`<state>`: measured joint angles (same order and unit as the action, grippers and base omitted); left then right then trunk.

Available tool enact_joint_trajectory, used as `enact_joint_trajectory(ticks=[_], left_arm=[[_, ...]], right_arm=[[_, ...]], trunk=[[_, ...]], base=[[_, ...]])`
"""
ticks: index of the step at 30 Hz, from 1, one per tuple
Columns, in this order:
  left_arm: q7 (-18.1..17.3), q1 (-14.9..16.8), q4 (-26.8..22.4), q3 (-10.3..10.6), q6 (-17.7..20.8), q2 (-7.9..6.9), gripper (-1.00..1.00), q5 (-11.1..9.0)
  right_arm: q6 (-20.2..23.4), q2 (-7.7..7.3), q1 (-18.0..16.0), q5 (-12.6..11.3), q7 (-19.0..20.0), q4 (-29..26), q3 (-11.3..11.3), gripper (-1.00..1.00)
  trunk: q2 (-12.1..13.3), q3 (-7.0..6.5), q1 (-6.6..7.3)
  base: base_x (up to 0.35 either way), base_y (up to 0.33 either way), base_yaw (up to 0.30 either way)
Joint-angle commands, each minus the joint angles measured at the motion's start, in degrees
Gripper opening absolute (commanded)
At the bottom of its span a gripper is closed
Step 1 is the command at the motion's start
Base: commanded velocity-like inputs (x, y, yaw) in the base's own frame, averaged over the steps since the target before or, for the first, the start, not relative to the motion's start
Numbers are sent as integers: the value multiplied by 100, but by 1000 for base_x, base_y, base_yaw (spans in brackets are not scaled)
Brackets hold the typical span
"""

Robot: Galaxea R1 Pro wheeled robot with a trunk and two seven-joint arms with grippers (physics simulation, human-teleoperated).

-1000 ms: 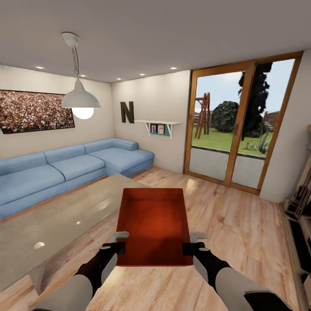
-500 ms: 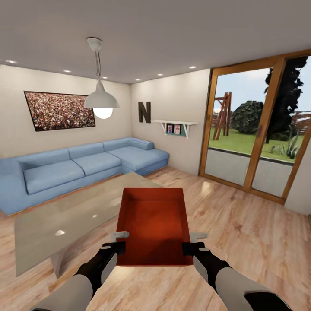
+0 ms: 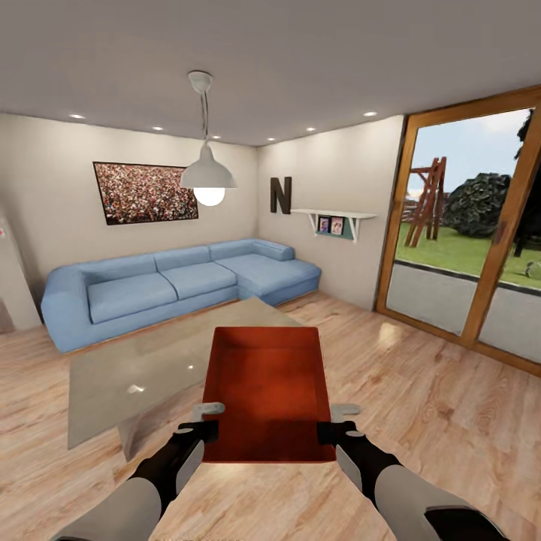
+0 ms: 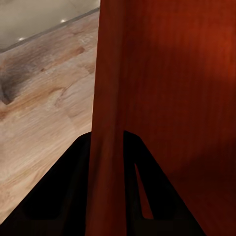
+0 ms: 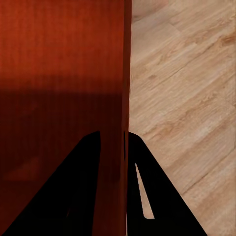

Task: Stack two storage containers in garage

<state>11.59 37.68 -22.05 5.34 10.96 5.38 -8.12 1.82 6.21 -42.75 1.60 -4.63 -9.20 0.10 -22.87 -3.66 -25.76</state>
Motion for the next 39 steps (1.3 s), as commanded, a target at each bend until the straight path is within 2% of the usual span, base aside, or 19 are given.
enact_joint_trajectory(ticks=[1,39], left_arm=[[27,3,-62,37,20,16,-100,-41],[27,3,-62,37,20,7,-100,-41]], right_arm=[[18,25,4,-54,15,15,34,-100],[17,21,4,-54,14,15,34,-100]], trunk=[[-5,3,-2],[-5,3,-2]], base=[[0,-133,268],[0,-113,268]])
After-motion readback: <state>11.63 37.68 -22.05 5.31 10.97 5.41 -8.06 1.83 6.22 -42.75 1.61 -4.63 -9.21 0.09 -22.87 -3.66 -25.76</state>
